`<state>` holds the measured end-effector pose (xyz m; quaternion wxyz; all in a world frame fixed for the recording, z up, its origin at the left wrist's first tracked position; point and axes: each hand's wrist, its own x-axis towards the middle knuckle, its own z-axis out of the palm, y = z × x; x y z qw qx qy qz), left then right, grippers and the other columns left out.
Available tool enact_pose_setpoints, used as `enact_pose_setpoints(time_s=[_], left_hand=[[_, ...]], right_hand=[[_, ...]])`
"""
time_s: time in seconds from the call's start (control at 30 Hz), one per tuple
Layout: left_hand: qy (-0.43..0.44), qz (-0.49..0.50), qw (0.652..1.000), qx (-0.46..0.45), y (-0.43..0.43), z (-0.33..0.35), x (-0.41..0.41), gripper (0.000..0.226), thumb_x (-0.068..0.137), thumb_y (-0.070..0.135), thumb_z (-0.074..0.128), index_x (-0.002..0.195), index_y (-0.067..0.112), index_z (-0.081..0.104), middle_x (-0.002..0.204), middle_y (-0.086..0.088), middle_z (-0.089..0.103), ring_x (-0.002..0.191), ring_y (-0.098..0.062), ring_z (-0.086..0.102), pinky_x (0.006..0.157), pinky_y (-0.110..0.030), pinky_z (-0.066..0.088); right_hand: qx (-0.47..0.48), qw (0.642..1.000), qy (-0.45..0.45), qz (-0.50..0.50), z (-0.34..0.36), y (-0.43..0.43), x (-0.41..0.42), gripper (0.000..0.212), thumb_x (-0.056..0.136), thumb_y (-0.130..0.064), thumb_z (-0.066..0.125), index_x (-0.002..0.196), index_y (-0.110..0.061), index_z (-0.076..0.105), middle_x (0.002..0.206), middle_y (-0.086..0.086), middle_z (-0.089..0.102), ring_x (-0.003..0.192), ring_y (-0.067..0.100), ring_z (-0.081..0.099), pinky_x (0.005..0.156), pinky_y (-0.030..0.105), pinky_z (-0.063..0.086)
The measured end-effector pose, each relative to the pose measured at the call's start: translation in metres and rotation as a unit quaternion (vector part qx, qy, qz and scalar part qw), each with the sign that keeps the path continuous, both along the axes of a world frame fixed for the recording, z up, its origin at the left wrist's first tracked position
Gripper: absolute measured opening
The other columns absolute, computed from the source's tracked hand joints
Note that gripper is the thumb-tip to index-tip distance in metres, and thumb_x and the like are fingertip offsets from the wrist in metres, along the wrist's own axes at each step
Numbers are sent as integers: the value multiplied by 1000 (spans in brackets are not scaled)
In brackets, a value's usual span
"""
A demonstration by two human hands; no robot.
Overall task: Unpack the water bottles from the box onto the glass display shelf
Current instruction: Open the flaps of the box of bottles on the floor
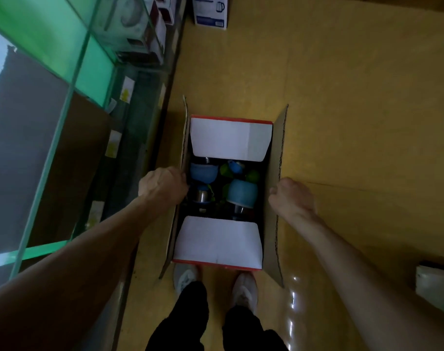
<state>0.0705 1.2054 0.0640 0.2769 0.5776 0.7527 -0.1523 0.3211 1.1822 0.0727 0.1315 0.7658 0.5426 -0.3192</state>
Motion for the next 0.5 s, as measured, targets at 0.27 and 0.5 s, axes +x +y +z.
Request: enact_pose_setpoints(time_s=[0.27, 0.5], left_hand=[[-17, -37, 999, 17, 60, -31, -16, 26, 105, 37, 42, 92, 18, 54, 73, 1, 51, 79, -23, 58, 69, -33, 44], [-29, -54, 998, 24, 96, -49, -19, 27, 105, 32, 43, 94, 13, 58, 86, -5, 56, 83, -24, 57, 71, -34, 44]], right_hand=[[17, 999, -30, -19, -9, 45, -19, 17, 105, -18, 46, 88, -13, 50, 71, -2, 45, 75, 22, 49, 68, 27, 38], [34, 998, -30, -35, -34, 75, -20, 17, 104, -21, 44, 90, -12, 50, 88, 6, 52, 81, 25, 51, 72, 29, 40]])
